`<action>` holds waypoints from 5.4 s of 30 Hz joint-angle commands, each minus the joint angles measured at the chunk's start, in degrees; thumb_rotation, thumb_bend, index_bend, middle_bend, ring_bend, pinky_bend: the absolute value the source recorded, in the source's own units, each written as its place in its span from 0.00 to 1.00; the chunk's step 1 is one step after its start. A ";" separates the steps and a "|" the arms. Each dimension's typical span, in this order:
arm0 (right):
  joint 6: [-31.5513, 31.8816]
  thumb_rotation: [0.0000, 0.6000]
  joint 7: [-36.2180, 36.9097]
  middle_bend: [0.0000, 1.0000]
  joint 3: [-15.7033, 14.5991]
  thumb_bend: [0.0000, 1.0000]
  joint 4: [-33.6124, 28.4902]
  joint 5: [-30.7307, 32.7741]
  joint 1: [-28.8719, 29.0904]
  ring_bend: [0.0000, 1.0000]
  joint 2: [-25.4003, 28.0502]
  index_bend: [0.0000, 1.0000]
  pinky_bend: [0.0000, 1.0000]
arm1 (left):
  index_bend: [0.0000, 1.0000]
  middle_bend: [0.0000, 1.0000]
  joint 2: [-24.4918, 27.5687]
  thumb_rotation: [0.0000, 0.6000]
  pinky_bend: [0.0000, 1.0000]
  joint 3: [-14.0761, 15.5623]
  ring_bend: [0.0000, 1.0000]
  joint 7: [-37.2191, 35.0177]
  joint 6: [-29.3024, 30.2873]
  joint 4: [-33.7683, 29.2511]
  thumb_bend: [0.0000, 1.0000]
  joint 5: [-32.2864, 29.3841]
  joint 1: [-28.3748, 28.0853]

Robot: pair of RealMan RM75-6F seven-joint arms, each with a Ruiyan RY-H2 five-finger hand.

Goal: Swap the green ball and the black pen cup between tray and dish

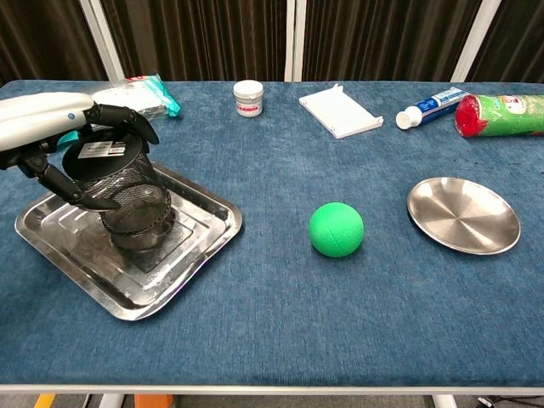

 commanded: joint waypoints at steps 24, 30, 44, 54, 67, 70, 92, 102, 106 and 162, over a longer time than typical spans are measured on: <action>-5.61 1.00 -8.61 0.01 -1.25 0.00 -8.09 -4.20 5.59 0.00 1.39 0.00 0.26 | 0.11 0.05 14.34 1.00 0.26 -1.72 0.01 10.22 12.46 -14.53 0.15 1.12 8.76; -10.32 1.00 -15.77 0.01 -2.79 0.00 -13.16 -6.51 9.67 0.00 -1.49 0.00 0.26 | 0.11 0.05 16.27 1.00 0.26 -2.64 0.01 11.51 17.93 -13.16 0.15 -2.30 13.50; -23.73 1.00 -29.59 0.01 -4.07 0.00 -13.93 2.07 20.94 0.00 -14.14 0.00 0.29 | 0.11 0.05 12.85 1.00 0.24 -2.64 0.01 2.06 17.59 -1.75 0.15 -5.67 18.89; -23.57 1.00 -42.23 0.02 -5.75 0.00 -11.47 13.73 26.35 0.00 -21.75 0.00 0.33 | 0.11 0.05 12.13 1.00 0.21 -3.09 0.01 -0.13 15.19 1.57 0.15 -7.01 20.33; -19.58 1.00 -51.52 0.08 -9.16 0.00 -11.04 22.12 29.88 0.01 -25.45 0.02 0.44 | 0.11 0.05 11.16 1.00 0.21 -3.95 0.01 -2.45 13.98 3.96 0.15 -6.54 21.31; -18.73 1.00 -52.79 0.08 -9.79 0.00 -10.53 23.05 30.44 0.03 -26.42 0.04 0.46 | 0.11 0.05 11.07 1.00 0.21 -4.11 0.01 -3.07 13.87 4.37 0.15 -6.44 21.60; -16.73 1.00 -53.18 0.30 -11.33 0.08 -7.12 24.24 32.35 0.31 -30.27 0.32 0.70 | 0.13 0.05 10.46 1.00 0.21 -4.85 0.01 -4.64 13.49 5.89 0.15 -5.19 22.86; -15.63 1.00 -53.38 0.42 -11.92 0.17 -6.50 24.01 32.45 0.44 -30.99 0.47 0.77 | 0.13 0.05 10.11 1.00 0.21 -5.04 0.01 -4.92 13.12 6.32 0.15 -4.72 23.07; -15.40 1.00 -53.01 0.44 -11.91 0.20 -6.29 23.51 32.42 0.46 -31.21 0.51 0.78 | 0.13 0.05 10.09 1.00 0.21 -5.17 0.01 -5.05 13.04 6.29 0.15 -4.63 23.14; -12.98 1.00 -35.56 0.24 -12.06 0.09 -0.42 16.11 18.58 0.13 -18.75 0.23 0.34 | 0.13 0.05 10.54 1.00 0.21 -5.81 0.01 -5.63 13.53 4.72 0.15 -1.83 22.98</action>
